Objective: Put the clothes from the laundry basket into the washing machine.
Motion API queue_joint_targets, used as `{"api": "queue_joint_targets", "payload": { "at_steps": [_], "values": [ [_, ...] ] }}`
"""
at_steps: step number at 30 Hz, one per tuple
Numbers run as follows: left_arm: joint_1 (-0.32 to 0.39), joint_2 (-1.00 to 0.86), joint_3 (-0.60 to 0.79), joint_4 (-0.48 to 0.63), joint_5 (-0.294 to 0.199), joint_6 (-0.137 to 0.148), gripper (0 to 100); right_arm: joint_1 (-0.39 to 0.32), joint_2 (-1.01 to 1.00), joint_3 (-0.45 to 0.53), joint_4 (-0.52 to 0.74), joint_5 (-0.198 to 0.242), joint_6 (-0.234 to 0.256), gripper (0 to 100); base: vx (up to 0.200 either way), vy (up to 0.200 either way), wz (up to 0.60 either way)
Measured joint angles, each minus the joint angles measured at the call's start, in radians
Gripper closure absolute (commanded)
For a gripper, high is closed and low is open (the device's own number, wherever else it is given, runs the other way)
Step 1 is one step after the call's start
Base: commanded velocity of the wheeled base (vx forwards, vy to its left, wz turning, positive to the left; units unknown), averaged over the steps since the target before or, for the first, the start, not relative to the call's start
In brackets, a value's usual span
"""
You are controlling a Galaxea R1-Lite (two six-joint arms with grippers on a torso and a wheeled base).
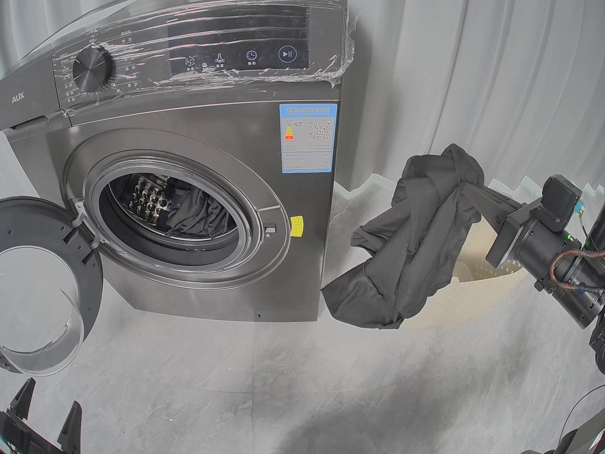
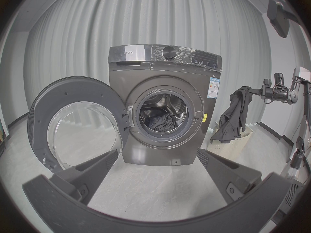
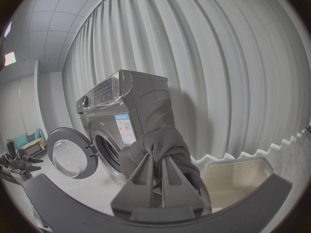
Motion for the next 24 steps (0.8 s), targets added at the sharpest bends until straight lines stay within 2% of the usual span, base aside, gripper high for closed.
{"api": "queue_joint_targets", "payload": {
  "at_steps": [4,13,24],
  "values": [
    [-0.001,0.000,0.000,0.000,0.000,0.000,0,0.000,0.000,0.001,0.000,-0.001,0.000,100,-0.200,0.000,0.00],
    [0.000,0.000,0.000,0.000,0.001,0.000,0,0.000,0.001,0.004,0.003,-0.001,0.001,100,0.000,0.000,0.00],
    [0.000,0.001,0.000,0.000,0.000,0.000,0,0.000,0.006,0.006,0.003,-0.002,0.001,100,0.000,0.200,0.00]
  ]
}}
